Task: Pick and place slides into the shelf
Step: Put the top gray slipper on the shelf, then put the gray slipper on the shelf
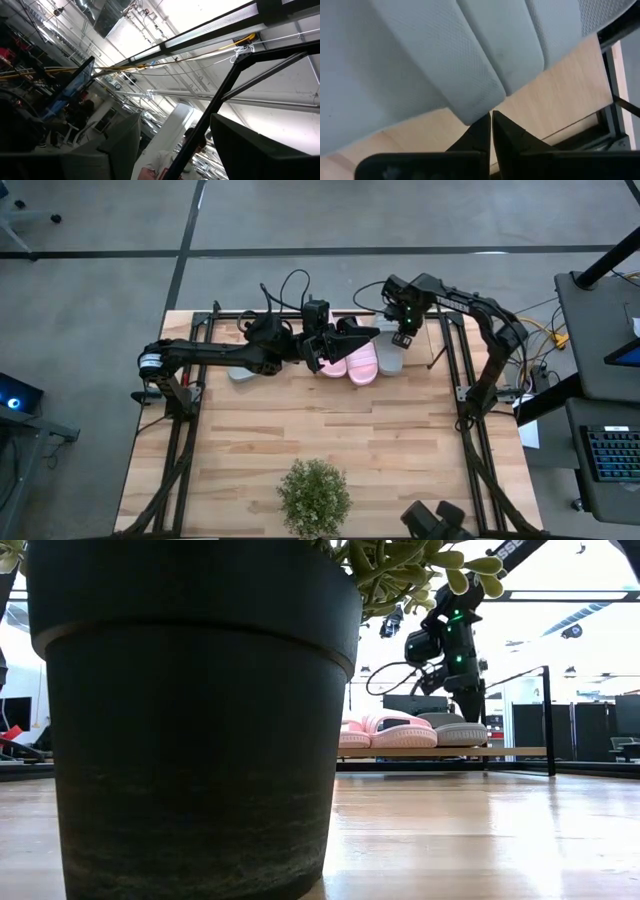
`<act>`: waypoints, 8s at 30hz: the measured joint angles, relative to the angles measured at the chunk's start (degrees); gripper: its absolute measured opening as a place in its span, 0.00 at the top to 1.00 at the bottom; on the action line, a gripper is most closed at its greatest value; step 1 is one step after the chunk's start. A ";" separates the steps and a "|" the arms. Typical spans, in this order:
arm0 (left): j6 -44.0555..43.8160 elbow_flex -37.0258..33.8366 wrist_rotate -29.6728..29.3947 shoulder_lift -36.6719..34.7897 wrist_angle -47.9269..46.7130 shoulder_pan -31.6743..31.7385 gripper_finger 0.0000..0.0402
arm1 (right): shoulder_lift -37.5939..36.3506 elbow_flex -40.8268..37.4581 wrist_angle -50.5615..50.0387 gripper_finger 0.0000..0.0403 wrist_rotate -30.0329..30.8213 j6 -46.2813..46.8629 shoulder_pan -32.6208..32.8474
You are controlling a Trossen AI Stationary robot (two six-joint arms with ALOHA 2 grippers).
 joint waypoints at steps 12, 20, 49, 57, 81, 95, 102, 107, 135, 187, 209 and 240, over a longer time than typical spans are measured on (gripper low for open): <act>0.09 0.00 -0.31 0.00 0.00 0.02 0.44 | 0.41 0.46 4.81 0.98 -6.74 -0.29 0.11; 0.18 0.00 -0.66 0.00 -0.04 0.14 0.44 | 0.39 0.61 4.46 0.98 -7.80 0.96 0.26; 22.31 -3.51 -4.99 -11.84 -47.73 5.44 0.44 | -3.24 23.22 -8.22 0.98 -14.48 5.95 -0.40; 21.96 -14.72 -13.08 -17.85 -50.13 5.88 0.44 | -3.29 37.68 -7.82 0.98 -29.37 12.92 -0.22; 1.21 -55.23 -17.66 -45.59 -49.12 15.35 0.44 | -6.67 48.48 -7.84 0.98 -38.05 23.15 12.17; -8.14 -59.38 -17.41 -46.06 -55.72 23.18 0.44 | -7.82 48.70 -4.53 0.98 -38.05 29.94 23.13; -13.78 -65.65 -15.93 -45.74 -54.52 25.47 0.44 | -9.52 48.72 -1.80 0.98 -37.95 32.28 25.80; -15.38 -68.50 -15.56 -46.40 -53.26 25.49 0.44 | -10.46 48.72 -1.77 0.98 -37.57 33.34 26.34; -16.94 -71.14 -17.71 -21.59 -19.52 26.38 0.46 | -10.82 48.72 1.03 0.98 -32.65 41.09 35.73; -1.37 -27.65 -33.45 -35.06 -33.51 15.64 1.00 | -30.46 2.72 47.29 0.98 -0.10 59.89 48.07; -7.87 0.88 -35.86 -4.98 -22.41 2.73 1.00 | -41.35 -24.66 78.77 0.48 -1.57 68.38 49.61; -1.71 9.16 -59.61 0.70 -25.47 -5.16 1.00 | -38.84 -24.26 74.54 0.19 1.47 64.24 45.83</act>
